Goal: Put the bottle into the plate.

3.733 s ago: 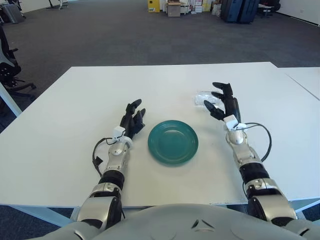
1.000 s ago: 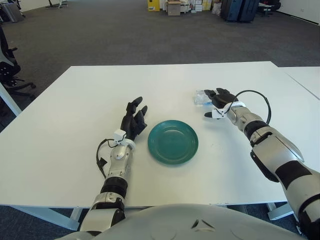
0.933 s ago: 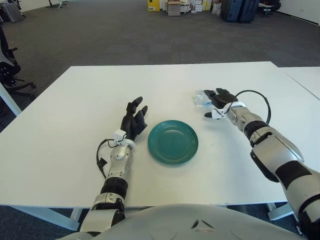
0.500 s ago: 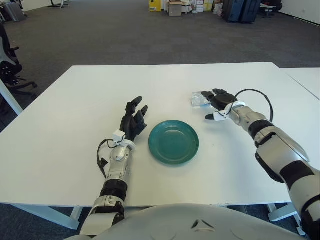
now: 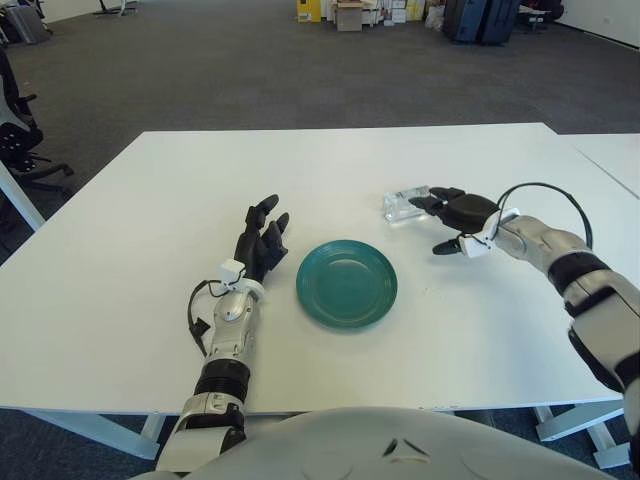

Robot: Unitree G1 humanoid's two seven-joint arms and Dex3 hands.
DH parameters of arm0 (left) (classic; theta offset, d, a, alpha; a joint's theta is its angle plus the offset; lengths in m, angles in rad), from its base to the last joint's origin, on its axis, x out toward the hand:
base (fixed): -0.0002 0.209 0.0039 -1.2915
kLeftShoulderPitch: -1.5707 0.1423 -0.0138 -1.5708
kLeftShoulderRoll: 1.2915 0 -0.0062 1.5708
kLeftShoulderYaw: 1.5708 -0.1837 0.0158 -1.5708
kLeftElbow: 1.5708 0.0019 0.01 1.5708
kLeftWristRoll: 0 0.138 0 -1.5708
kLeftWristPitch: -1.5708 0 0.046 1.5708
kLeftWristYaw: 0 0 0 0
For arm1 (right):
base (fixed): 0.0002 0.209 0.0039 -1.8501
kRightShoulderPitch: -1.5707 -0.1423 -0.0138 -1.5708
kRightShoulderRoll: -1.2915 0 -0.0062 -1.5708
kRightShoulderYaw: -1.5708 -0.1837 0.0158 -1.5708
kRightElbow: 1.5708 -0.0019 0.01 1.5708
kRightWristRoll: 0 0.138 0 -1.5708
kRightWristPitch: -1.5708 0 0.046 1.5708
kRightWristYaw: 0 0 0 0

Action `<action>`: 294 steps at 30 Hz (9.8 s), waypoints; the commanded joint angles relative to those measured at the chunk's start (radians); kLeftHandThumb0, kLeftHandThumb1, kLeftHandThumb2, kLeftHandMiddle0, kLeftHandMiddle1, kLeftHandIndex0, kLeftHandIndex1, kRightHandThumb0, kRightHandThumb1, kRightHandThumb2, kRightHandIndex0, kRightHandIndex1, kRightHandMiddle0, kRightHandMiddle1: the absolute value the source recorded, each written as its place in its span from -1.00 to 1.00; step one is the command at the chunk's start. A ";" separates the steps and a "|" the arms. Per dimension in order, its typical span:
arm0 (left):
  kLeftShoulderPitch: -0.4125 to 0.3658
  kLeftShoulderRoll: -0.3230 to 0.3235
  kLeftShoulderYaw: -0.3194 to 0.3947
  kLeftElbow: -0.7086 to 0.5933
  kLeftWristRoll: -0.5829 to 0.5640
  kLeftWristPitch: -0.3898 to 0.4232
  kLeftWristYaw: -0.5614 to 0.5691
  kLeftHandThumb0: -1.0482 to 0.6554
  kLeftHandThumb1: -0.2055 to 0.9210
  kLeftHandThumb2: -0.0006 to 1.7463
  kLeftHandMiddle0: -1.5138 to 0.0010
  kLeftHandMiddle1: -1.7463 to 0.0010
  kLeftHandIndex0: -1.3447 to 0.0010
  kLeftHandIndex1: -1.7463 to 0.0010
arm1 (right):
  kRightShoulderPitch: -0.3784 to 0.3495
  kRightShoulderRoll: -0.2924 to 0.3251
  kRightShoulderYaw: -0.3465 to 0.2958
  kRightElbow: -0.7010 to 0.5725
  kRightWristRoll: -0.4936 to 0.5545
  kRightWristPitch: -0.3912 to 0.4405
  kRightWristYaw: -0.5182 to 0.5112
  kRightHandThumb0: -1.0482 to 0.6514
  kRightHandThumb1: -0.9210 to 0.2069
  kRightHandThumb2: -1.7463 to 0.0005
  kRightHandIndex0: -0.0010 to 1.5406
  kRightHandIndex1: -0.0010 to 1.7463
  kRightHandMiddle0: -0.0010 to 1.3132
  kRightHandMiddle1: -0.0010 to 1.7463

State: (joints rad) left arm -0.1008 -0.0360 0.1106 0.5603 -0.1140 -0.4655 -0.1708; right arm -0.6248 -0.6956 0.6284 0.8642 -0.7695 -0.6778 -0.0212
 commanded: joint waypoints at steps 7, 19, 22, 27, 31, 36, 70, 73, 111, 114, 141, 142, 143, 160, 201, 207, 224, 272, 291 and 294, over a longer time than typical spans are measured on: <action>-0.029 0.015 0.003 0.027 -0.006 0.011 -0.003 -0.70 1.00 0.11 0.28 0.98 0.96 0.03 | 0.183 -0.157 -0.196 -0.434 0.125 0.047 0.135 -0.89 -1.00 0.19 -0.76 -0.98 -1.00 -0.75; -0.044 0.016 0.008 0.054 -0.006 -0.001 -0.002 -0.70 1.00 0.12 0.25 0.97 0.95 0.03 | 0.354 -0.206 -0.383 -0.773 0.258 0.133 0.272 -0.88 -1.00 0.25 -0.78 -0.99 -1.00 -0.77; -0.048 0.017 0.009 0.064 -0.006 -0.006 -0.003 -0.70 1.00 0.12 0.24 0.97 0.95 0.02 | 0.363 -0.197 -0.417 -0.799 0.274 0.136 0.281 -0.88 -1.00 0.26 -0.82 -1.00 -1.00 -0.77; -0.051 0.018 0.008 0.073 -0.005 -0.008 -0.006 -0.70 1.00 0.12 0.25 0.97 0.95 0.03 | 0.362 -0.168 -0.455 -0.817 0.249 0.134 0.250 -0.86 -1.00 0.30 -0.87 -1.00 -1.00 -0.78; -0.053 0.019 0.007 0.074 -0.005 -0.006 -0.007 -0.70 1.00 0.13 0.26 0.98 0.96 0.03 | 0.321 -0.103 -0.436 -0.768 0.145 0.144 0.156 -0.85 -1.00 0.36 -0.90 -1.00 -1.00 -0.79; -0.054 0.021 0.006 0.069 -0.008 0.005 -0.010 -0.69 1.00 0.14 0.26 0.98 0.96 0.03 | 0.228 -0.013 -0.364 -0.599 -0.007 0.166 0.008 -0.89 -1.00 0.37 -0.95 -1.00 -1.00 -0.80; -0.047 0.026 0.006 0.053 -0.013 -0.004 -0.020 -0.70 1.00 0.12 0.23 0.98 0.96 0.02 | -0.165 0.266 -0.070 0.300 -0.103 0.125 -0.255 -1.00 -1.00 0.32 -0.97 -0.99 -0.99 -0.94; -0.047 0.026 0.006 0.053 -0.015 -0.004 -0.022 -0.70 1.00 0.12 0.23 0.98 0.97 0.02 | -0.178 0.279 -0.048 0.336 -0.108 0.134 -0.266 -1.00 -1.00 0.33 -0.97 -0.99 -0.99 -0.93; -0.003 0.021 0.010 -0.023 -0.053 -0.001 -0.034 -0.72 1.00 0.09 0.16 0.95 0.91 -0.02 | -0.082 0.347 0.051 0.485 -0.093 0.255 -0.206 -0.88 -1.00 0.62 -0.91 -0.99 -1.00 -0.77; 0.001 0.022 0.012 -0.028 -0.059 0.001 -0.037 -0.73 1.00 0.08 0.15 0.95 0.89 -0.03 | -0.080 0.352 0.045 0.487 -0.079 0.267 -0.188 -0.79 -0.99 0.73 -0.80 -0.97 -1.00 -0.59; 0.032 0.020 0.019 -0.084 -0.090 -0.002 -0.058 -0.72 1.00 0.09 0.05 0.91 0.79 -0.09 | -0.070 0.374 0.018 0.470 -0.043 0.285 -0.265 0.22 0.26 -0.61 -0.05 0.85 -0.27 0.99; 0.033 0.020 0.019 -0.088 -0.091 0.000 -0.058 -0.72 1.00 0.09 0.04 0.90 0.78 -0.09 | -0.070 0.375 0.018 0.469 -0.043 0.285 -0.270 0.22 0.28 -0.62 -0.04 0.85 -0.26 1.00; 0.034 0.020 0.020 -0.091 -0.093 0.001 -0.058 -0.72 1.00 0.09 0.04 0.90 0.78 -0.10 | -0.070 0.376 0.018 0.468 -0.043 0.285 -0.274 0.23 0.30 -0.64 -0.03 0.85 -0.26 1.00; 0.044 0.011 0.024 -0.124 -0.113 0.019 -0.055 -0.68 1.00 0.07 -0.04 0.81 0.70 -0.13 | -0.092 0.349 0.022 0.424 -0.044 0.233 -0.287 0.23 0.33 -0.67 -0.01 0.88 -0.25 1.00; -0.022 0.017 0.043 0.095 -0.073 0.025 -0.034 -0.71 1.00 0.09 0.37 0.43 0.84 -0.10 | 0.226 0.275 -0.153 -0.828 -0.036 0.137 -0.144 0.23 0.61 -0.89 0.11 0.93 -0.06 1.00; -0.036 0.018 0.051 0.126 -0.079 0.050 -0.041 -0.72 1.00 0.09 0.46 0.73 0.97 -0.01 | 0.246 0.280 -0.142 -0.854 -0.034 0.130 -0.091 0.23 0.66 -0.91 0.15 0.90 -0.03 1.00; -0.062 0.007 0.075 0.200 -0.118 0.094 -0.064 -0.77 1.00 0.09 0.71 0.98 1.00 0.38 | 0.275 0.301 -0.118 -0.855 -0.105 0.104 -0.053 0.23 0.78 -0.96 0.25 0.82 0.04 1.00; -0.058 0.036 0.052 0.239 -0.052 -0.062 -0.075 -0.80 1.00 0.12 0.77 0.99 1.00 0.46 | 0.259 0.330 -0.126 -0.675 0.226 0.044 0.302 0.22 -0.28 -0.24 -0.36 1.00 -0.62 0.94; -0.030 0.027 0.065 0.197 -0.110 -0.084 -0.167 -0.81 1.00 0.13 0.71 0.98 1.00 0.39 | 0.221 0.341 -0.150 -0.537 0.222 -0.091 0.241 -0.76 -1.00 0.55 -0.64 -0.23 -1.00 0.28; -0.026 0.030 0.062 0.190 -0.102 -0.094 -0.164 -0.81 1.00 0.12 0.68 0.97 1.00 0.36 | 0.218 0.342 -0.152 -0.520 0.225 -0.101 0.238 -0.82 -1.00 0.50 -0.66 -0.43 -1.00 0.21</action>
State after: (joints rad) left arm -0.1558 -0.0079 0.1723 0.7426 -0.2153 -0.5532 -0.3287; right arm -0.3789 -0.3566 0.4926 0.3239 -0.5617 -0.7683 0.2272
